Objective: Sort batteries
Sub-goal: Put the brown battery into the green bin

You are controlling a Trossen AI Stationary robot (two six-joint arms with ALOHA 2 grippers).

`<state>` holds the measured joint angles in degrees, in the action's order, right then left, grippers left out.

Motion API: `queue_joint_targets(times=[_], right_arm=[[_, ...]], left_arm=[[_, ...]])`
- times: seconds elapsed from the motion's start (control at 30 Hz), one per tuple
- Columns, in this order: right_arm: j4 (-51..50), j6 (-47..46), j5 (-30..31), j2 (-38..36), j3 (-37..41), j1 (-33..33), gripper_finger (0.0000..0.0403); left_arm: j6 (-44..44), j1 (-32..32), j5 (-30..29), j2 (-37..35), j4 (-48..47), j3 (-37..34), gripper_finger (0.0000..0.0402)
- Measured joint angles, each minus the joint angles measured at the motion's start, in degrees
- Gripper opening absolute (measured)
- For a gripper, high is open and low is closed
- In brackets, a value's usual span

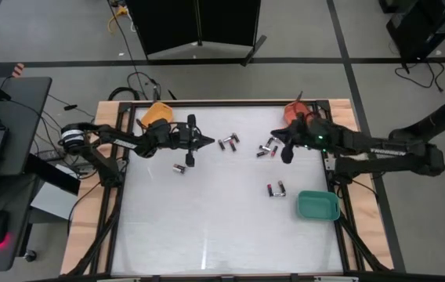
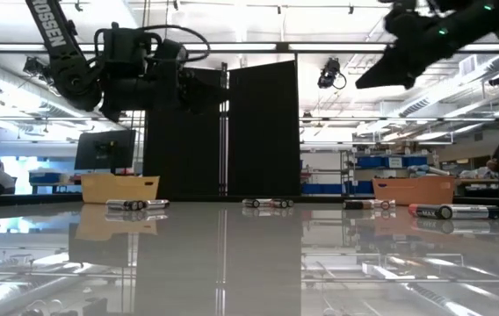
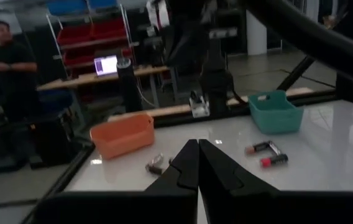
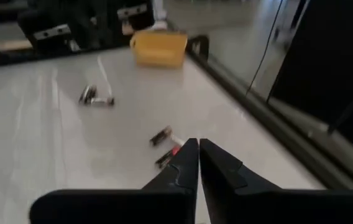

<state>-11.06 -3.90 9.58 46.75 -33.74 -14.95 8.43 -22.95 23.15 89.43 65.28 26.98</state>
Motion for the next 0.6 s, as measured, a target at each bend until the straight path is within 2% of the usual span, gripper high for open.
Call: queue_joint_targets(times=[0.33, 0.6], right_arm=[[-16.3, -0.2, -1.6, 21.5, -14.5, 1.4, 0.0100], [-27.6, 9.2, -2.8, 37.3, -22.3, 1.8, 0.0150]], left_arm=[[0.2, -1.8, 3.1, 0.0, -4.0, 0.0, 0.0010], [0.4, -1.8, 3.1, 0.0, -4.1, 0.0, 0.0010]])
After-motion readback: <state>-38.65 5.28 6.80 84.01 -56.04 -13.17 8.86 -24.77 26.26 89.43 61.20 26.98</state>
